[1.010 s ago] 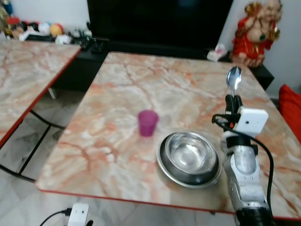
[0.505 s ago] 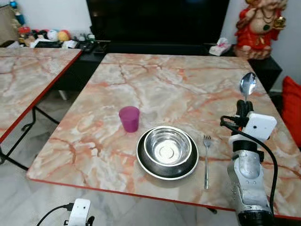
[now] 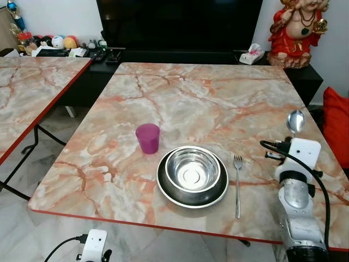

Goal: Setting the table

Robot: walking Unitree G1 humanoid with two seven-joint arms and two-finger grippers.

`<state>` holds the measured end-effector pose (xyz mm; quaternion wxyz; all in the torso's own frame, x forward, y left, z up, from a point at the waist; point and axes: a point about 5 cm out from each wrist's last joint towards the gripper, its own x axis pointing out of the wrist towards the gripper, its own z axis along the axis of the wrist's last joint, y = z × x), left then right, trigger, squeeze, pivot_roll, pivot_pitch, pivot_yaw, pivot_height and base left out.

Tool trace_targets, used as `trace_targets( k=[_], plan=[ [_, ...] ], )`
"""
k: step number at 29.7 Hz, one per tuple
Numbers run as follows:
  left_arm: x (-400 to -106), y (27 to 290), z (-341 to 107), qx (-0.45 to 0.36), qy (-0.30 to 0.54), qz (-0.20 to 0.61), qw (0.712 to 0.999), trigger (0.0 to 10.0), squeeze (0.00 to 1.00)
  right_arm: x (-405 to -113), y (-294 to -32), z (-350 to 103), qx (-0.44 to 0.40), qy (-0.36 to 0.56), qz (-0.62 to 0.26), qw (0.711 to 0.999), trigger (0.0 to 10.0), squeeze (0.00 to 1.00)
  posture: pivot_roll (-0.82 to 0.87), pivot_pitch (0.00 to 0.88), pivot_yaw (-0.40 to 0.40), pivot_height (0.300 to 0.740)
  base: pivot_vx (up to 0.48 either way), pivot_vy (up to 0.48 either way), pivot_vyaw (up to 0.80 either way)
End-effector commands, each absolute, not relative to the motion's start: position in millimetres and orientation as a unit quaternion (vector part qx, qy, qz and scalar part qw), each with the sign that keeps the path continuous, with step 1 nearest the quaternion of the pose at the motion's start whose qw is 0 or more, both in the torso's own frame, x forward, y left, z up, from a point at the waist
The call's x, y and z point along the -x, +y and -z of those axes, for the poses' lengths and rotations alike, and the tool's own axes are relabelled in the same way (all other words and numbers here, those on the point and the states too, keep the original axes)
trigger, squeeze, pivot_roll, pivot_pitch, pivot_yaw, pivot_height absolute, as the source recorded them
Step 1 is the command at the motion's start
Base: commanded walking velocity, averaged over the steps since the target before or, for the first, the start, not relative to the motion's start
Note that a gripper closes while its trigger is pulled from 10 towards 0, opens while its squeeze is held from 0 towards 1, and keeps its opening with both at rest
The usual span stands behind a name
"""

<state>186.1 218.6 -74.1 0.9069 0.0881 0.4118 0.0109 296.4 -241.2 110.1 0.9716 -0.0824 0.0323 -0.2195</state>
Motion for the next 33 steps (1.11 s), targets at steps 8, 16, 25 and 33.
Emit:
trace_targets(
  k=[8,16,25,33],
  plan=[
    [-182.5,223.7,74.9,-0.091,0.419,-0.015,0.903,10.0,0.0,-295.0,-228.3,-82.3,0.065,0.131,0.173,0.974,10.0,0.0,0.08,0.0,0.013,0.74,0.0,0.0,0.0],
    [-181.0,225.8,75.3,-0.09,0.422,-0.016,0.902,10.0,0.0,-292.1,-225.1,-74.4,0.057,0.167,0.157,0.972,10.0,0.0,0.08,0.0,0.015,0.74,0.0,0.0,0.0],
    [-179.1,227.1,75.9,-0.089,0.424,-0.018,0.901,10.0,0.0,-289.5,-205.8,-71.3,0.054,0.194,0.135,0.97,10.0,0.0,0.08,0.0,0.012,0.74,0.0,0.0,0.0],
    [-179.6,227.1,75.7,-0.073,0.422,-0.026,0.903,10.0,0.0,-293.5,-205.1,-86.0,0.048,0.142,0.143,0.978,10.0,0.0,0.08,0.0,0.006,0.74,0.0,0.034,0.0]
  ],
)
